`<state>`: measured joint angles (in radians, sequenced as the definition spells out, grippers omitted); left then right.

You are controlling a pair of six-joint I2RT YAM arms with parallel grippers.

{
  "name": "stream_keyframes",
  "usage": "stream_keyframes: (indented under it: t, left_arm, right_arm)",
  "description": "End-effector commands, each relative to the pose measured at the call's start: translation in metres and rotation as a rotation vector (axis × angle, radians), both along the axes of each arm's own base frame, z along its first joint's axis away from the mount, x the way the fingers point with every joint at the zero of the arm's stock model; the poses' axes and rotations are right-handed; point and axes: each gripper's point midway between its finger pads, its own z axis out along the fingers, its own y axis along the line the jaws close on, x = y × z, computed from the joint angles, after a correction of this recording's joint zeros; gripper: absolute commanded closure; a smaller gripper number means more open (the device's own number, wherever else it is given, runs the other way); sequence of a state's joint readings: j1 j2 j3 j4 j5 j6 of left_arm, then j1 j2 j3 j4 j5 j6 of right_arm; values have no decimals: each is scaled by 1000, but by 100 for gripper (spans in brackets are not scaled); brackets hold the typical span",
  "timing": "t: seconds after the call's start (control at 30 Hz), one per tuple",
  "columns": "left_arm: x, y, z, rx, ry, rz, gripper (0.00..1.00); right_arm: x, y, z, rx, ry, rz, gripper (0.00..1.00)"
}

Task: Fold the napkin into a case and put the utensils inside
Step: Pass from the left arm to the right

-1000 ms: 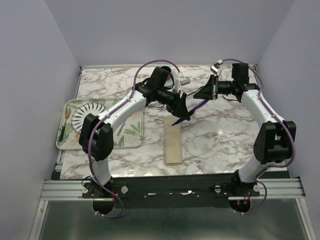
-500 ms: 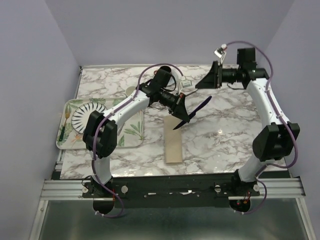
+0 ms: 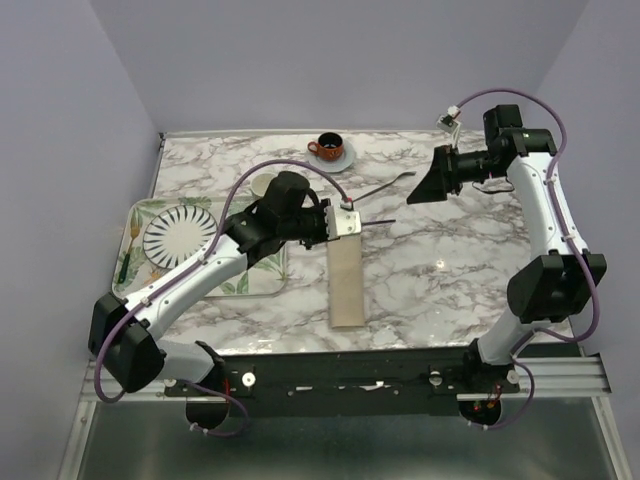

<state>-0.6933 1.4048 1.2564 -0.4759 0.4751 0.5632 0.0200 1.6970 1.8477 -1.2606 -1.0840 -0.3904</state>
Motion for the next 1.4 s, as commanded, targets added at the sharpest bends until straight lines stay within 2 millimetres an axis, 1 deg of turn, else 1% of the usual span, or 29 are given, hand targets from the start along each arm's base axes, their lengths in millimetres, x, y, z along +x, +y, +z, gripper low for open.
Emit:
stream_keyframes:
  t: [0.0, 0.03, 0.07, 0.1, 0.13, 0.17, 0.23, 0.27, 0.33, 0.37, 0.43, 0.47, 0.53, 0.57, 0.67, 0.7, 0.8, 0.9, 1.0, 1.03, 1.07, 1.13, 1.17, 1.2, 1.23, 1.27, 1.3, 1.33, 1.37]
  left_arm:
    - [45, -2, 49, 10, -642, -20, 100]
    - [43, -7, 59, -10, -700, -44, 100]
    - [38, -10, 55, -15, -725, -73, 100]
    - [30, -14, 59, -38, -763, -117, 100]
    - [28, -18, 71, -57, -854, -140, 100]
    - [19, -21, 59, -51, -871, -181, 100]
    - [3, -26, 65, -85, -940, -266, 100]
    - [-4, -28, 58, -84, -959, -311, 100]
    - [-23, -32, 63, -132, -997, -399, 100]
    - [-28, -34, 64, -142, -1017, -428, 100]
    - [-42, -34, 62, -163, -1021, -483, 100]
    - [-49, -35, 62, -179, -1030, -518, 100]
    - [-57, -37, 61, -185, -1064, -552, 100]
    - [-59, -37, 63, -195, -1077, -559, 100]
    - [-63, -41, 65, -210, -1123, -580, 100]
    - [-65, -41, 63, -211, -1135, -597, 100]
    - [-68, -42, 58, -201, -1171, -631, 100]
    - [-70, -43, 55, -197, -1191, -648, 100]
    - [-69, -42, 54, -192, -1205, -647, 100]
    - [-67, -43, 56, -195, -1220, -639, 100]
    - [-66, -43, 55, -191, -1226, -636, 100]
    - [-63, -42, 54, -182, -1235, -620, 100]
    - [-57, -41, 55, -161, -1237, -588, 100]
    - [-51, -39, 53, -152, -1204, -545, 94]
    - [-44, -36, 59, -154, -1195, -487, 87]
    - [-25, -27, 63, -104, -1173, -368, 71]
    - [-16, -20, 75, -102, -1154, -284, 63]
    - [-10, -13, 75, -119, -1051, -197, 49]
    - [0, -4, 80, -112, -1009, -104, 34]
  right_arm:
    - [-79, 19, 11, 163, 286, 92, 7]
    - [-83, 22, 9, 170, 291, 107, 7]
    - [-90, 27, 8, 167, 289, 130, 7]
    - [-94, 29, 1, 168, 316, 139, 7]
    - [-98, 31, -4, 164, 323, 151, 7]
    - [-100, 35, -8, 155, 321, 170, 7]
    - [-101, 36, -15, 140, 302, 193, 9]
    - [-101, 37, -17, 132, 297, 204, 10]
    - [-96, 35, -25, 90, 260, 223, 13]
    - [-94, 34, -27, 71, 242, 226, 14]
    - [-89, 30, -31, 28, 193, 232, 15]
    - [-88, 30, -27, 26, 169, 234, 15]
    - [-92, 31, -25, 20, 142, 250, 13]
    - [-96, 32, -31, 12, 147, 264, 13]
    - [-118, 42, -38, 5, 148, 335, 12]
    - [-130, 48, -44, 11, 182, 367, 13]
    - [-148, 56, -44, 48, 217, 407, 13]
    - [-159, 60, -42, 67, 227, 427, 16]
    - [-170, 62, -49, 72, 259, 453, 29]
    - [-172, 63, -50, 78, 268, 459, 36]
    - [-174, 64, -54, 83, 290, 463, 55]
    - [-175, 68, -54, 111, 315, 469, 79]
    - [-173, 70, -52, 117, 317, 469, 99]
    - [-171, 71, -48, 125, 316, 467, 99]
    - [-166, 74, -46, 133, 318, 463, 99]
    - [-156, 78, -42, 142, 310, 439, 99]
    - [-147, 81, -40, 146, 292, 414, 99]
    - [-136, 83, -42, 127, 267, 374, 99]
    - [-115, 90, -29, 133, 165, 310, 99]
